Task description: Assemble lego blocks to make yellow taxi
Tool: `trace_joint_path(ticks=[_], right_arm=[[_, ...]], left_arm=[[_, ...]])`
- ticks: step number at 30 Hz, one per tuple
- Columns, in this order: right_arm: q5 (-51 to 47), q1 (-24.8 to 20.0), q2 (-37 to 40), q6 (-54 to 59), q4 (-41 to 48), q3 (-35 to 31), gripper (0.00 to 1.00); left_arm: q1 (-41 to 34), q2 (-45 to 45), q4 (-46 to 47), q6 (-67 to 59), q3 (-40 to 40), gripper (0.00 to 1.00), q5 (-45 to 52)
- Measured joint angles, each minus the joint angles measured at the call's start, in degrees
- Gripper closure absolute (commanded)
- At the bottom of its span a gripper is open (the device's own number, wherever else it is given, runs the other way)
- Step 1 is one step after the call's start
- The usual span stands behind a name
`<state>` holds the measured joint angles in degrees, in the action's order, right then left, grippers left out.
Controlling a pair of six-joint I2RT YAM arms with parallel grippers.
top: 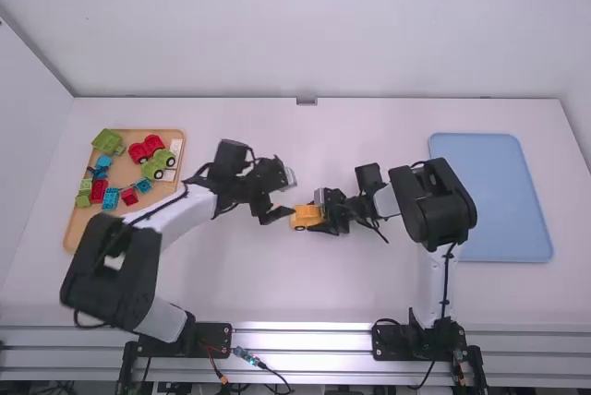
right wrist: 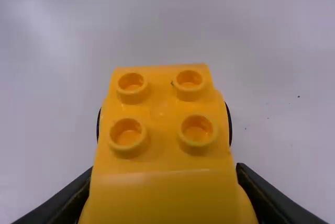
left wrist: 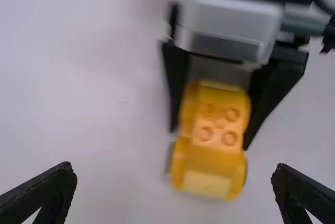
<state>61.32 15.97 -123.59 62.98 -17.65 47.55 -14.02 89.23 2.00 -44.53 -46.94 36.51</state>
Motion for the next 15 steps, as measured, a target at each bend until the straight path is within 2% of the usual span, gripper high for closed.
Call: trace_joint_path(ticks=[2,5,10,15], right_arm=[[0.0,0.0,0.0,0.0,0.1,0.0,0.22],[0.0,0.0,0.0,0.0,-0.2,0.0,0.13],[0.1,0.8,0.0,-1.0,-0.3,0.1,0.11],[2.2,1.6,0.0,-1.6,-0.9,0.7,0.12]], left_arm=[[4.3,-5.2,-0.5,1.7,1.0,0.01,0.5],[8.2,-9.5,-0.3,3.7,2.7,0.01,0.4],[9.7,-13.1,-4.2,5.2,9.2,0.01,0.4],[9.7,-14.2,-14.7,7.1,16.6,0.01,0.3]])
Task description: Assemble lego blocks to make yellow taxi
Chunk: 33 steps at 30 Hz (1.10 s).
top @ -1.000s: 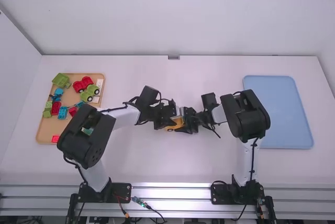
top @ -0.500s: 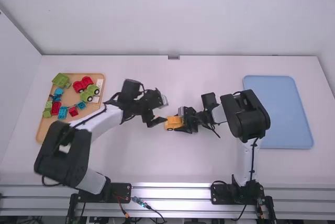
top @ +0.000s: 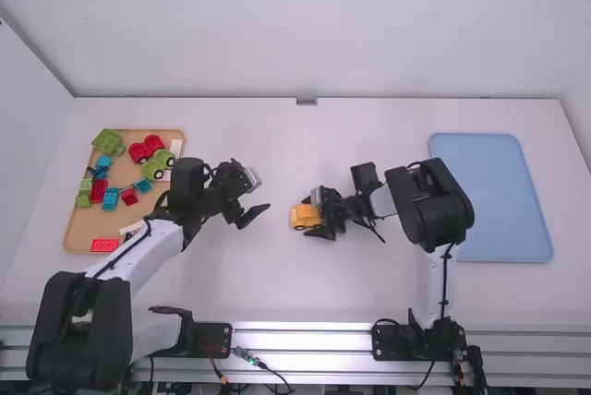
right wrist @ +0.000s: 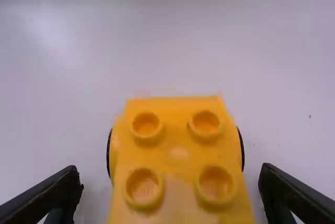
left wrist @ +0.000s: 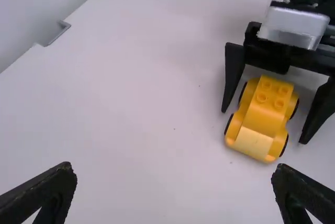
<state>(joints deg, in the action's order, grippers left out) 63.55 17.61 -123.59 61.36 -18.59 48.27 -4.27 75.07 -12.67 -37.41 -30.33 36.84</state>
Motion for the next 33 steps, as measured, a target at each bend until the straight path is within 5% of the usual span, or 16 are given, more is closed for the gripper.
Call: trace_joint_path(ticks=[5,19,27,33], right_arm=[[0.9,0.0,0.0,-1.2,-0.7,0.0,0.17],[-2.3,3.7,0.0,-2.9,-0.8,0.3,0.21],[-3.0,3.0,-1.0,-5.4,-3.8,0.6,0.61],[-2.0,2.8,-1.9,-7.3,-5.4,1.3,0.61]], left_arm=[[0.0,-0.1,-8.7,4.0,4.8,0.01,-1.2],[0.0,-0.1,-10.1,7.8,5.3,0.01,-3.1],[0.0,-0.1,-10.1,7.9,5.3,0.01,-3.1],[0.0,-0.1,-10.1,7.9,5.3,0.01,-3.5]])
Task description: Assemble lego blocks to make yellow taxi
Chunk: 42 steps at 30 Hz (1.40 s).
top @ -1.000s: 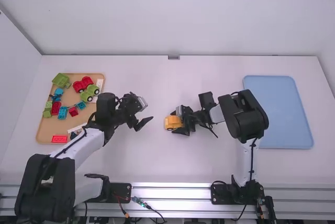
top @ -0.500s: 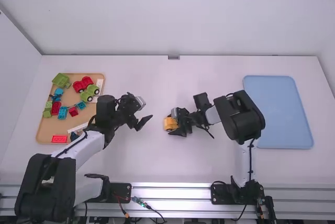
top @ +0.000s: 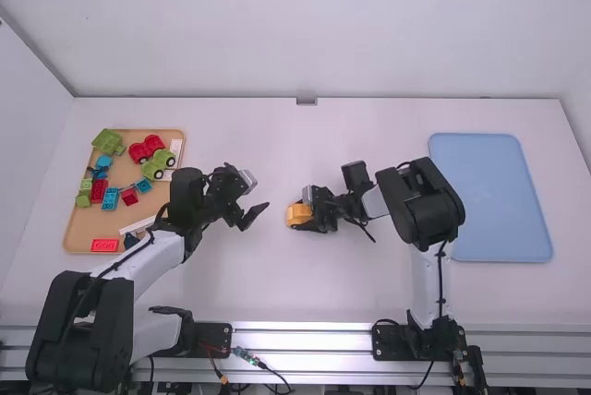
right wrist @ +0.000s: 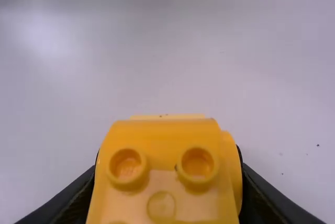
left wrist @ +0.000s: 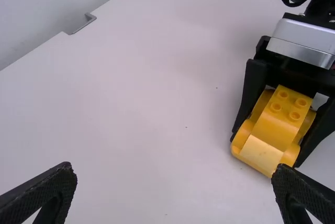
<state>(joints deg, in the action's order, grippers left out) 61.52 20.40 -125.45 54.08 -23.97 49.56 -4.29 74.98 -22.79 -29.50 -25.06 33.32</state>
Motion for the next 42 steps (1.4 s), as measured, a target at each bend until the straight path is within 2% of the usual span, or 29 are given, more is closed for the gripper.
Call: trace_joint_path(ticks=[5,8,13,17,20,21,24,25,26,32,37,40,42], right_arm=[[0.2,-2.6,0.2,-2.9,0.2,0.3,0.57],[-2.1,-5.9,2.2,-6.1,0.8,0.3,0.58],[-11.4,-11.6,10.9,-13.0,1.0,0.4,0.57],[-21.6,-17.7,19.0,-18.5,0.9,0.4,0.56],[-29.9,-25.6,23.7,-22.9,2.6,0.4,0.55],[-30.5,-26.4,24.0,-23.3,2.7,0.4,0.54],[-35.1,-35.3,25.3,-27.0,4.6,0.4,0.54],[-35.6,-36.4,25.3,-27.5,4.8,0.4,0.54],[-37.2,-40.4,25.3,-29.0,5.4,0.4,0.53],[-40.5,-51.7,25.3,-31.3,6.3,-0.8,0.48],[-41.2,-56.1,25.3,-32.1,6.4,-3.5,0.45],[-41.2,-56.9,24.6,-32.6,6.3,-3.7,0.43],[-41.5,-56.9,23.7,-32.9,5.9,-3.7,0.38]], left_arm=[[-0.1,0.0,-0.3,0.0,0.0,0.01,1.5],[0.0,0.0,-1.4,0.1,0.0,0.01,3.8],[0.0,0.0,-4.5,4.7,0.0,0.01,4.5],[-0.3,0.0,-4.9,9.7,0.0,0.01,-0.9],[-0.3,0.0,-4.0,11.7,0.0,0.01,-5.2],[-0.3,0.0,-3.8,12.0,0.0,0.01,-5.7],[-0.3,0.0,-2.7,13.1,0.0,0.01,-8.2],[-0.3,0.0,-2.6,13.2,0.0,0.01,-8.2],[-0.3,0.0,-1.7,14.1,-0.1,0.01,-9.0],[-0.3,0.0,4.6,16.9,-3.3,0.01,-10.1],[-0.3,0.0,9.9,17.8,-7.3,0.01,-10.1],[-0.3,0.9,12.0,18.0,-9.1,0.01,-9.8],[-0.3,2.1,12.3,18.0,-9.9,0.01,-9.2]])
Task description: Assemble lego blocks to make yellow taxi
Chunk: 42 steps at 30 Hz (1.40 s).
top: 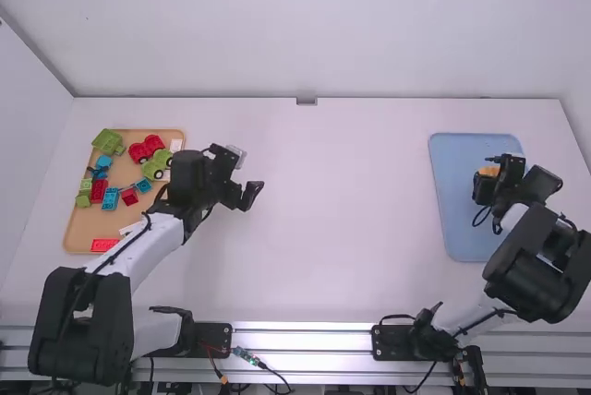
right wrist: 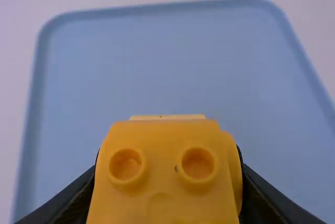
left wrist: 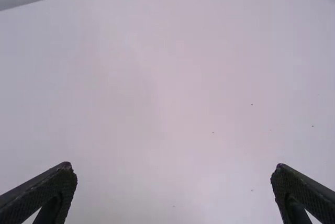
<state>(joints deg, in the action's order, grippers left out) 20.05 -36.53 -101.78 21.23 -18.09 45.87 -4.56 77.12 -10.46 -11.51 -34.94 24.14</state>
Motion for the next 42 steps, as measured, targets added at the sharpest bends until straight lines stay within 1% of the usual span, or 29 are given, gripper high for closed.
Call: trace_joint_path(ticks=[3,9,10,11,12,13,18,22,26,29,32,39,42], right_arm=[[-1.6,0.5,-2.6,-0.1,0.4,0.0,0.34],[-4.4,2.7,-4.5,-0.2,0.3,0.0,0.35],[-4.6,3.0,-4.6,-0.3,0.2,0.1,0.31],[-4.8,3.3,-4.6,-0.3,0.2,0.2,0.12],[-5.0,3.5,-4.7,-0.1,0.3,0.2,0.02],[-5.0,3.6,-4.7,-0.2,0.3,0.2,0.00],[-7.1,4.3,-4.7,-2.0,0.8,0.9,0.01],[-9.8,5.5,-3.2,-3.5,3.7,1.4,0.01],[-10.9,8.5,2.0,-4.2,5.8,1.4,0.01],[-11.1,11.3,7.8,-5.5,6.3,1.6,0.01],[-11.0,12.7,11.0,-6.3,6.3,1.9,0.01],[-11.2,16.3,16.1,-7.0,6.2,2.0,0.01],[-11.2,19.0,18.2,-7.0,4.4,2.0,0.01]], left_arm=[[0.0,2.3,0.0,0.0,-0.7,0.01,1.2],[0.0,3.7,-0.7,0.0,-0.7,0.01,2.2],[0.0,3.8,-0.7,0.0,-0.7,0.01,2.2],[0.0,3.8,-0.5,0.0,-0.7,0.01,2.2],[0.0,3.8,-0.5,0.0,-0.7,0.01,2.2],[0.0,3.8,-0.5,0.0,-0.7,0.01,2.2],[0.0,3.8,-0.9,0.0,-0.7,0.01,2.2],[0.0,3.8,-1.9,2.0,-0.7,0.01,1.0],[0.0,3.9,-1.7,5.9,-1.4,0.01,-3.7],[0.0,4.1,-1.8,7.5,-3.6,0.01,-8.4],[0.0,4.1,-2.0,8.0,-5.3,0.01,-11.3],[0.0,4.1,-2.4,8.6,-9.7,0.01,-15.1],[0.0,4.1,-4.9,8.7,-11.9,0.01,-15.7]])
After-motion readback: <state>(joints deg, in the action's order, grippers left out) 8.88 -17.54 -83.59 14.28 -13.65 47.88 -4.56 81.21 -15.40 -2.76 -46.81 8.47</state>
